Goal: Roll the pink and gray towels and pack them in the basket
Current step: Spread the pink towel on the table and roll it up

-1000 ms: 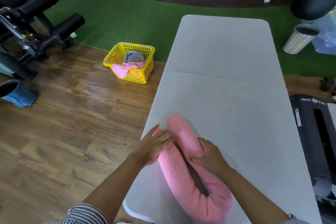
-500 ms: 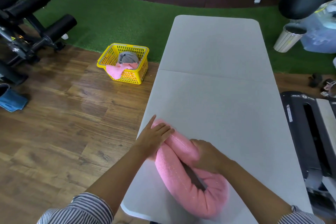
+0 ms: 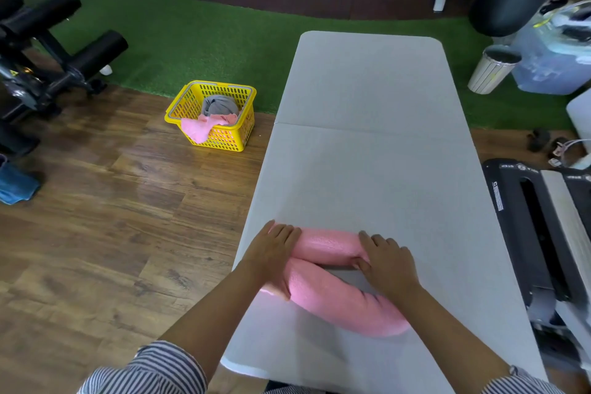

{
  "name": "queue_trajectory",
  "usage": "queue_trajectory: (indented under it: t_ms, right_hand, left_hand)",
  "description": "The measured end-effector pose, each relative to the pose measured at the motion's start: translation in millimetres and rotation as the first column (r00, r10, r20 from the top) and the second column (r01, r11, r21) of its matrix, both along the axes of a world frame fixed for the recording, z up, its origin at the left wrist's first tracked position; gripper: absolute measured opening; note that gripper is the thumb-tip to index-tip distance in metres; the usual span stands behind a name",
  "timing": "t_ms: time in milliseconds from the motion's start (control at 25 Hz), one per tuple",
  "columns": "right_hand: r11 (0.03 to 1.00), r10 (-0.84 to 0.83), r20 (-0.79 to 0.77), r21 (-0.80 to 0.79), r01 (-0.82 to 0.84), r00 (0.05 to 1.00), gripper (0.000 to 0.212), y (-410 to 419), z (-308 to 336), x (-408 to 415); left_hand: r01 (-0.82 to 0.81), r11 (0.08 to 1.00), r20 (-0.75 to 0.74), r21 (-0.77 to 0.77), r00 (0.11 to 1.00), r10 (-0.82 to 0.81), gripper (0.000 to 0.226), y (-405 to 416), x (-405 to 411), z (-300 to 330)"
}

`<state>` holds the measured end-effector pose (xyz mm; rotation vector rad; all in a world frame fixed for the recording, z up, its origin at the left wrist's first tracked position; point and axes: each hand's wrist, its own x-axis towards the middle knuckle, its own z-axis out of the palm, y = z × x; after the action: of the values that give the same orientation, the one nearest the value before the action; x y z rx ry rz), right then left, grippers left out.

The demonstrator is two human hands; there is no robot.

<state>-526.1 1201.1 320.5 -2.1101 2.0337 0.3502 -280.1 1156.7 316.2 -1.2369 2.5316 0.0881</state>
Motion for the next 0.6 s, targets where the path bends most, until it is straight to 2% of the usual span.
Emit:
queue_trajectory:
  t_ms: [80,200,320,400,440,520,600]
  right_hand:
    - [0.999,-0.033,0.047,0.033,0.032,0.998,0.082,5,5,6]
    - [0.964,-0.104,0.132,0.258,0.068,0.986,0.132,17,20,13]
    - [0.916,-0.02,-0.001,0.4,0.019,1.0,0.156,33,28,26]
    - [0.89,0.0,-0.088,0.455,0.04,0.996,0.156,44,25,37]
    - [0.9,0.002,-0.115,0.432,0.048,0.993,0.151,49,23,41]
    - [0.953,0.007,-0.127,0.301,0.032,0.992,0.13,57,20,45]
    - [0.983,0.007,-0.074,0.185,0.006,0.997,0.111,62,16,42]
  left_hand:
    - [-0.027,1.0,-0.035,0.013,0.999,0.027,0.116,7,1,-1]
    - [-0.086,0.996,-0.063,0.024,0.994,0.087,0.107,16,1,-5]
    - [-0.137,0.99,-0.044,0.034,0.989,0.138,0.107,27,0,-4]
    - [-0.138,0.989,-0.015,0.046,0.99,0.139,0.112,34,2,-6]
    - [-0.137,0.99,-0.001,0.043,0.991,0.137,0.114,38,3,-8]
    - [-0.135,0.99,0.014,0.038,0.991,0.135,0.117,44,7,-11]
    - [-0.125,0.991,-0.008,0.045,0.992,0.126,0.121,47,12,-12]
